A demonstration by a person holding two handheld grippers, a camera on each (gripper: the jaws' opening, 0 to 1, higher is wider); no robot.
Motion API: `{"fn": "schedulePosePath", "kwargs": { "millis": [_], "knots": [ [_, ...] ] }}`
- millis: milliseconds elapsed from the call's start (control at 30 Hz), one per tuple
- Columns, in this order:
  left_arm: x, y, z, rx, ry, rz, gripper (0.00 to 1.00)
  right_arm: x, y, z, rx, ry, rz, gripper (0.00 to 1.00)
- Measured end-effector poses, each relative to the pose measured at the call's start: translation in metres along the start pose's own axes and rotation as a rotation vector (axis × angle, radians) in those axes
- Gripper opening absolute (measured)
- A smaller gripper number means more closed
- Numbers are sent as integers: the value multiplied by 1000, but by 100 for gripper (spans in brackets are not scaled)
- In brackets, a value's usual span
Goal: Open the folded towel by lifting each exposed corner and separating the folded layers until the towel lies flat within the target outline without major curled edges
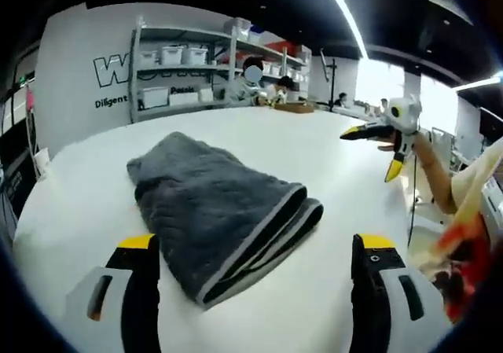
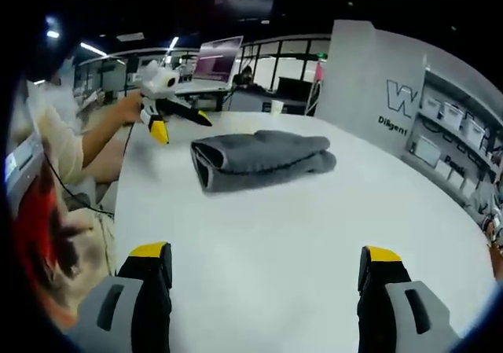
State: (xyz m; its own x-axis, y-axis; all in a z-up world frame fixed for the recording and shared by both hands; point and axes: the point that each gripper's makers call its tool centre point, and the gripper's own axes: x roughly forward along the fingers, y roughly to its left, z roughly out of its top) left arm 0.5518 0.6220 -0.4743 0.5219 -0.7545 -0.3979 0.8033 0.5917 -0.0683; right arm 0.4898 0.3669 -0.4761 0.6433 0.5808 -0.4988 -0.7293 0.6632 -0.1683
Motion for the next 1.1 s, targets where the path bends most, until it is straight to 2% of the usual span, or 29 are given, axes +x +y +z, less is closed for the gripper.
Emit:
{"fn": "schedulePosePath", "kwargs": {
  "millis": [133, 167, 300, 333, 467, 600, 700, 800, 933, 1100],
  "knots": [
    [-7, -3, 1, -15, -11, 2, 100, 3, -1, 7, 3, 2, 4, 99],
    [-12, -10, 4, -34, -30, -17, 100, 4, -1, 9, 3, 3, 6, 99],
    [-14, -13, 6, -32, -35, -20, 100, 5, -1, 9, 3, 6, 8, 98],
    [-26, -19, 11, 3, -55, -5, 100, 16, 0, 16, 10, 29, 26, 96],
    [-37, -17, 12, 0, -77, 6, 100, 30, -1, 30, 31, 22, 50, 89],
    [-43, -13, 5, -9, -78, 19, 100, 46, -9, 47, 27, 8, 54, 86],
    [-48, -9, 0, -23, -77, 32, 100, 60, -14, 60, 17, 6, 69, 80],
    [-52, -4, -5, -35, -76, 45, 100, 74, -20, 68, 5, 16, 70, 77],
    [-58, 4, -12, -54, -77, 73, 100, 96, -26, 78, 16, 23, 76, 67],
    [-63, 6, -17, -61, -70, 80, 100, 125, -40, 82, 9, 65, 60, 59]
  ]
}}
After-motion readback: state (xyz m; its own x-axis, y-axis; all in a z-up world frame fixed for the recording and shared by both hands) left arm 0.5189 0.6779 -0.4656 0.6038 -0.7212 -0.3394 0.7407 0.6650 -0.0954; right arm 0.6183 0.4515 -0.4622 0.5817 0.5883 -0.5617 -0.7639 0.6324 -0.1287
